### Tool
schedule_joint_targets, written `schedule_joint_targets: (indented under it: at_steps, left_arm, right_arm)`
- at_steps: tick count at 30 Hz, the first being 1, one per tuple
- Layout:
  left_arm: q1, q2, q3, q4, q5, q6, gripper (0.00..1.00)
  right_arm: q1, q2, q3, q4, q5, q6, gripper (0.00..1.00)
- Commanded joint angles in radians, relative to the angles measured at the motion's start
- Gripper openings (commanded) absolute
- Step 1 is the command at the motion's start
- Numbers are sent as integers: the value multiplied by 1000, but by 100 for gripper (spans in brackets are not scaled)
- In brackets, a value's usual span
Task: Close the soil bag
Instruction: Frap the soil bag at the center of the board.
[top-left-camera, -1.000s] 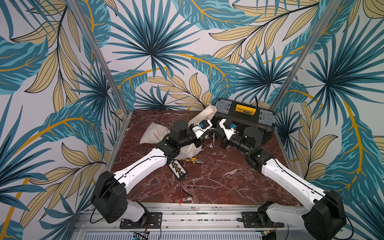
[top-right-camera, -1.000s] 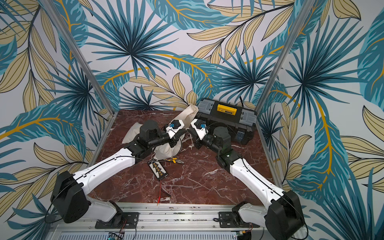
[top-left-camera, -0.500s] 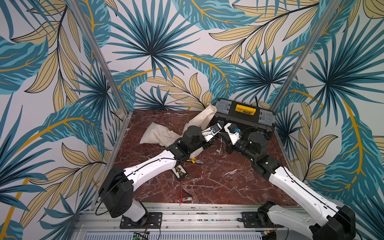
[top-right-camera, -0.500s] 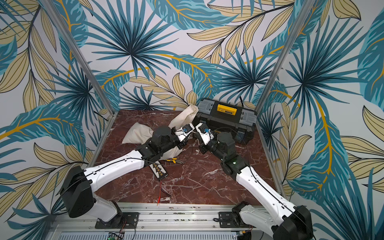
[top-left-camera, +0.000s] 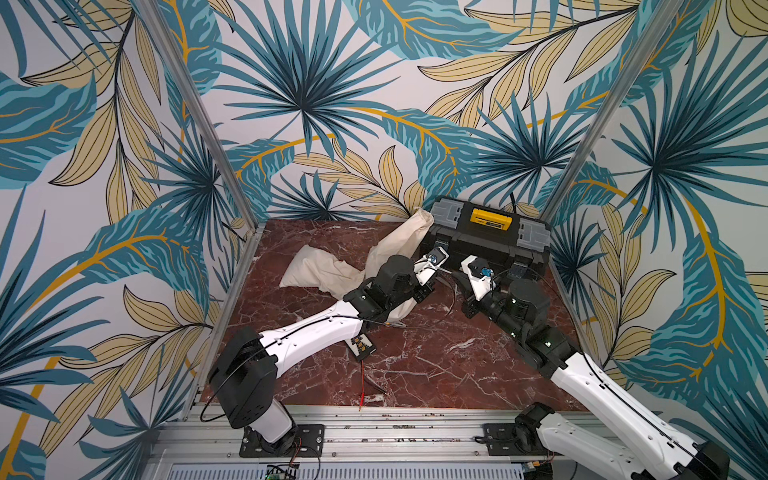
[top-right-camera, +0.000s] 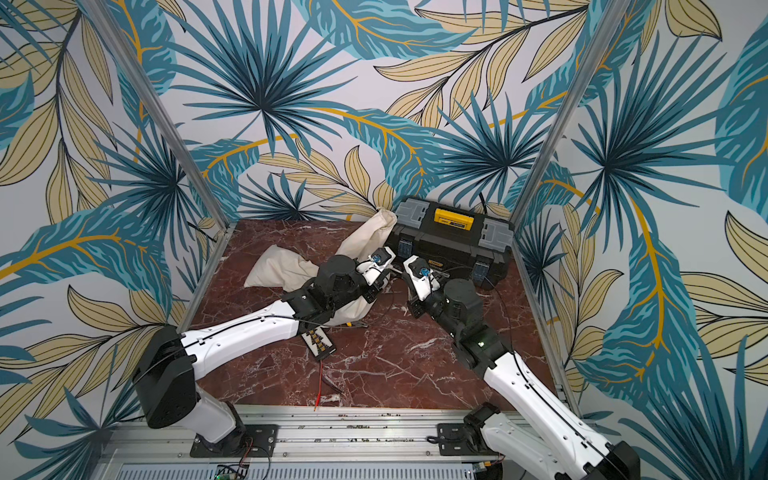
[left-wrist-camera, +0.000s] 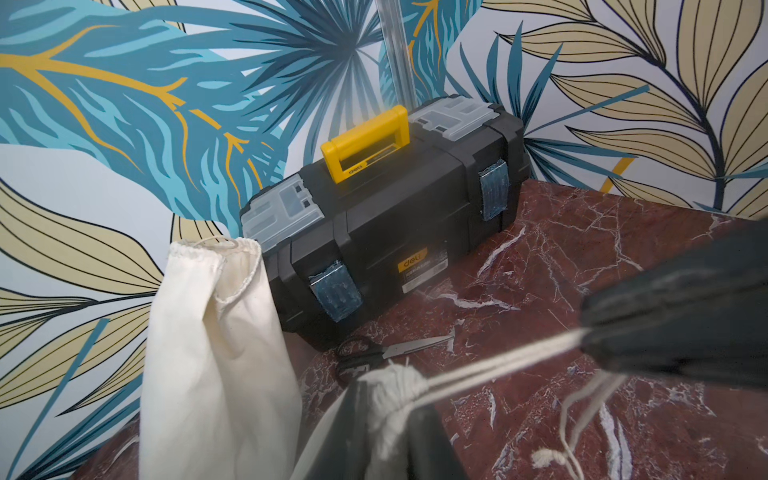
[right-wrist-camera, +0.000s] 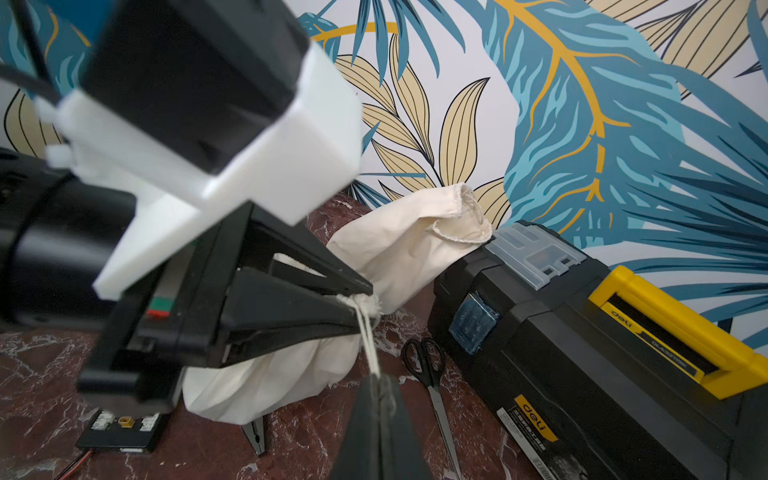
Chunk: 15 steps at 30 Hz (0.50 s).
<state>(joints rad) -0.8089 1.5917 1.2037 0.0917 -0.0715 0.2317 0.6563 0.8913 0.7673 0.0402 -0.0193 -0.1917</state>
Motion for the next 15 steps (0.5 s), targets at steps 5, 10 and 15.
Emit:
schedule_joint_targets:
  at_steps: [5, 10, 15]
  left_arm:
    - [273, 51, -100, -294, -545, -80, 17]
    - [287, 44, -112, -283, -512, -89, 20]
    - [287, -14, -168, -198, -360, -95, 18]
  right_arm:
    - [-23, -177, 38, 157, 178, 7, 0]
    - [-27, -187, 51, 133, 228, 2, 0]
    - [-29, -159, 54, 122, 218, 12, 0]
